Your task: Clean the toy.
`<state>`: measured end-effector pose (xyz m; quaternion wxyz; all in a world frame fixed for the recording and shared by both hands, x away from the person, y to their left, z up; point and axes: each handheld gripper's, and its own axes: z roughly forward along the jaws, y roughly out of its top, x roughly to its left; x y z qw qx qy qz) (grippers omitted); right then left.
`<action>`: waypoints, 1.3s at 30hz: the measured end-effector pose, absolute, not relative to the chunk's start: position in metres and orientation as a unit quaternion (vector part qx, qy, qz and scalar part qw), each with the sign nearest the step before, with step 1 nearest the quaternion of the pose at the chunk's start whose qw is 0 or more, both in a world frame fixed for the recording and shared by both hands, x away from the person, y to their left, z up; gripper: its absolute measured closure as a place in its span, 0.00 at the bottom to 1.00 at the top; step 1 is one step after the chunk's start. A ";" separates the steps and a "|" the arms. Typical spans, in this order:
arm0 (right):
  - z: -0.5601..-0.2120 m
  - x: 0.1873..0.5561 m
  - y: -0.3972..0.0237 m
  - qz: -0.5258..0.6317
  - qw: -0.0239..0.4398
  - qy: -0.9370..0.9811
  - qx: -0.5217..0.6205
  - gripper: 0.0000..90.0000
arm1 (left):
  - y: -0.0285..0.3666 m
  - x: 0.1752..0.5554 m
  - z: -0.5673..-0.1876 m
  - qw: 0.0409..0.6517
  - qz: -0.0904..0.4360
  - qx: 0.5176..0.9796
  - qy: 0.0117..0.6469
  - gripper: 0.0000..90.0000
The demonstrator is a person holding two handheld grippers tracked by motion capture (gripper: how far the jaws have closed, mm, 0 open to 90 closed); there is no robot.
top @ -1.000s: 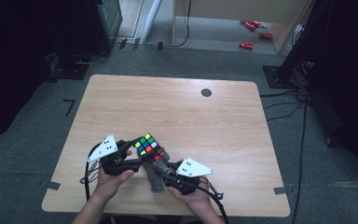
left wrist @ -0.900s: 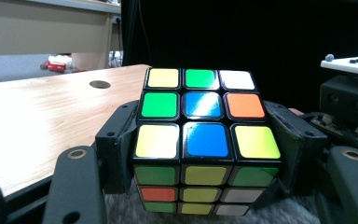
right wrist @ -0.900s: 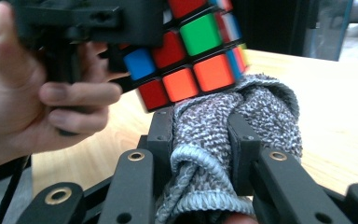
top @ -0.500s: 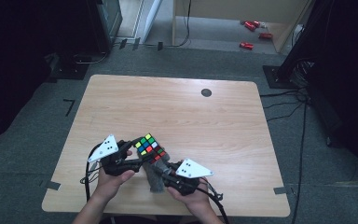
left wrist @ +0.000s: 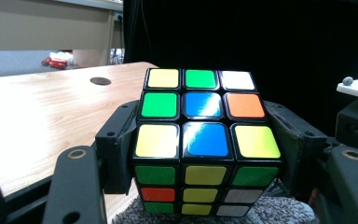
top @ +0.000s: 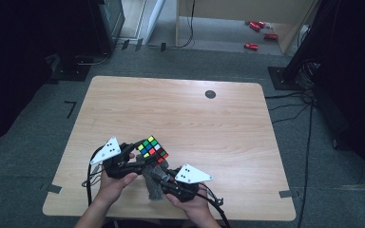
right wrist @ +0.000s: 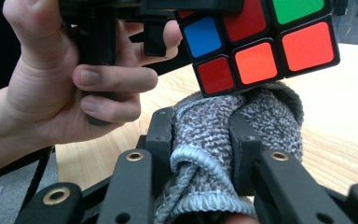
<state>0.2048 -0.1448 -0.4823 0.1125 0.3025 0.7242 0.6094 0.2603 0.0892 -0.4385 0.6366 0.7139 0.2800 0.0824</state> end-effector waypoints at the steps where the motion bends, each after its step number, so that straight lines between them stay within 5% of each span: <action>1: -0.482 0.206 -0.147 0.609 0.114 0.723 0.305 0.75 | 0.089 0.260 -0.438 0.636 0.083 0.714 0.280 0.39; 29: -0.475 0.213 -0.164 0.611 0.136 0.711 0.320 0.76 | 0.098 0.265 -0.439 0.632 0.092 0.710 0.299 0.39; 39: -0.489 0.241 -0.205 0.546 0.169 0.699 0.431 0.75 | 0.099 0.266 -0.440 0.630 0.095 0.709 0.302 0.39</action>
